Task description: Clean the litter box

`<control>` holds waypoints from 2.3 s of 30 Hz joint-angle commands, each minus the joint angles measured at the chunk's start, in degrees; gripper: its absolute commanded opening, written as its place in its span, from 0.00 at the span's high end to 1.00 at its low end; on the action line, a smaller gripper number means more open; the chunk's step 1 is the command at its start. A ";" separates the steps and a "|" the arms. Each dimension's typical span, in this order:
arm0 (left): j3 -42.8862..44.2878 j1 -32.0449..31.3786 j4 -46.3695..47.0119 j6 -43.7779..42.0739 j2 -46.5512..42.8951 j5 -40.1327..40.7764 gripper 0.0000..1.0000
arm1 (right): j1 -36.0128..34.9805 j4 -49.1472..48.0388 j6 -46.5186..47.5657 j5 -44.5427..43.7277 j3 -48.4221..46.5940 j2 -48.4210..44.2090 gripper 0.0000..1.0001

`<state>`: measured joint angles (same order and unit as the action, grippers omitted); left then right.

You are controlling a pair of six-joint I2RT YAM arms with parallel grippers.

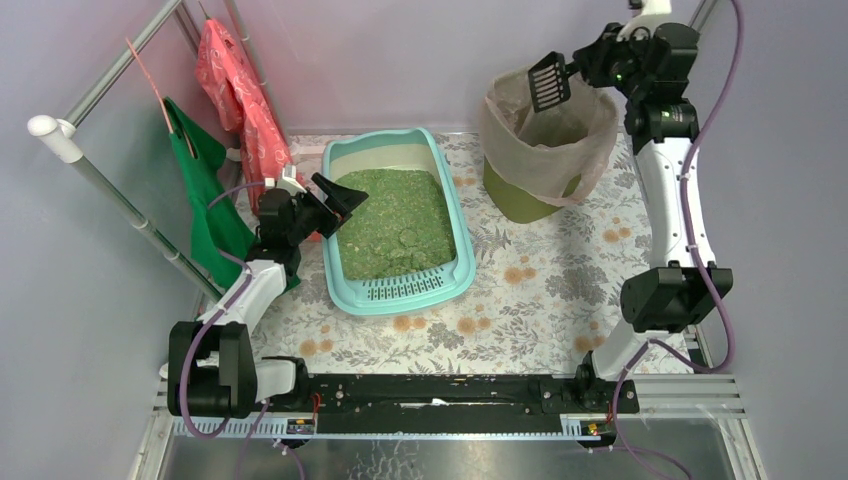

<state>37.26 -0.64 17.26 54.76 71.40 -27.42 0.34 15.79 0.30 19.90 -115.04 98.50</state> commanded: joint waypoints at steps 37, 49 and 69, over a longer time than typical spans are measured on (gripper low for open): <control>2.07 2.06 -4.33 -2.08 1.20 -1.05 0.02 | -20.07 -2.88 -29.03 25.26 -14.47 20.77 1.00; 3.88 4.75 -4.68 -1.56 1.99 -1.29 0.02 | -30.09 6.61 -17.31 13.57 -21.63 32.85 1.00; 1.72 4.73 -1.26 -0.18 5.65 -0.74 0.03 | -32.59 12.53 9.44 -14.81 -11.99 26.62 1.00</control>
<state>40.58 3.22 17.96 55.96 74.85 -30.06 -32.12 28.16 4.03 10.13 -129.05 131.31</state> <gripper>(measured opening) 0.971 0.206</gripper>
